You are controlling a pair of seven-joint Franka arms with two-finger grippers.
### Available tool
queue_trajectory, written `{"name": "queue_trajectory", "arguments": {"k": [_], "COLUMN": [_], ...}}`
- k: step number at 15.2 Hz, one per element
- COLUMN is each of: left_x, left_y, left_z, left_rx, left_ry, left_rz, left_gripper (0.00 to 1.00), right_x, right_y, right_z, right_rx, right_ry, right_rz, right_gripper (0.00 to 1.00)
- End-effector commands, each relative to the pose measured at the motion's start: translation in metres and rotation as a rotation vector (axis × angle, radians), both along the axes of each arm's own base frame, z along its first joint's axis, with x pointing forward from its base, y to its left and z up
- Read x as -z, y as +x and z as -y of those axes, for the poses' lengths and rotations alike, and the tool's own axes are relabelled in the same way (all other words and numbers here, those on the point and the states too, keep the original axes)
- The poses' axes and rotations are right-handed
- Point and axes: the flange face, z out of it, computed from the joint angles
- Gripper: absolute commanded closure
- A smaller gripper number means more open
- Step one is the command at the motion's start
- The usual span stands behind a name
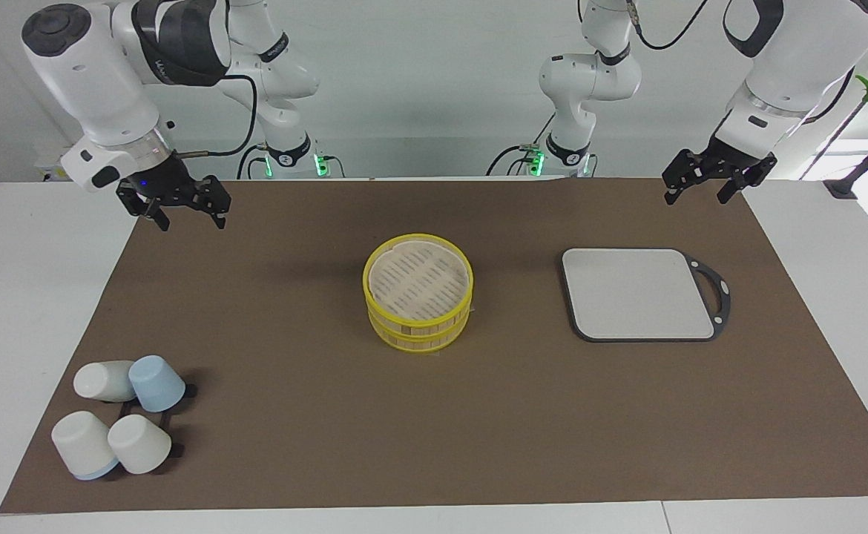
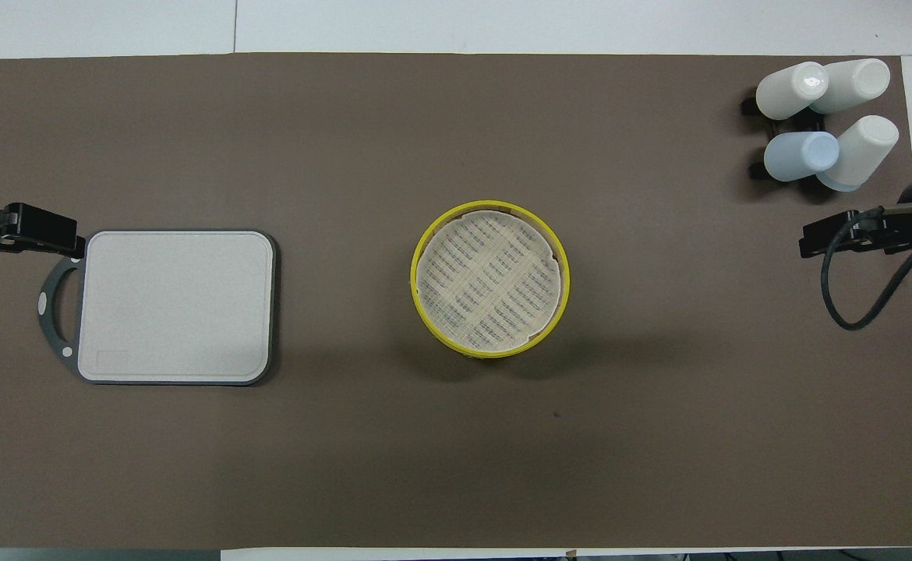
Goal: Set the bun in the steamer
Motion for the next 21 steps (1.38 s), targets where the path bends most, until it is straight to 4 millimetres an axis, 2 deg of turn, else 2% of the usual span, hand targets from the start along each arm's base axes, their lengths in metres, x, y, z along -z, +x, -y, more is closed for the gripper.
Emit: {"name": "queue_trajectory", "arguments": {"k": [1,8,21], "left_x": [-0.0014,-0.0014,-0.0014], "left_y": [-0.0067,-0.0068,-0.0067], "left_z": [0.0006,0.0015,0.0006], "left_rx": [0.015,0.017,0.014], "left_ry": [0.008,0.008,0.008], "left_rz": [0.015,0.015,0.015], "left_gripper": [0.00,0.00,0.00], "right_x": [-0.0005,-0.0014,-0.0004], "right_y": [-0.0030,-0.0033,-0.0040], "right_z": [0.0076,0.0119,0.0058], "right_rx": [-0.028,-0.083,-0.020], "right_ry": [-0.010,-0.057,-0.018], "right_rz": [-0.022,-0.031,-0.032], "right_gripper": [0.00,0.00,0.00]}}
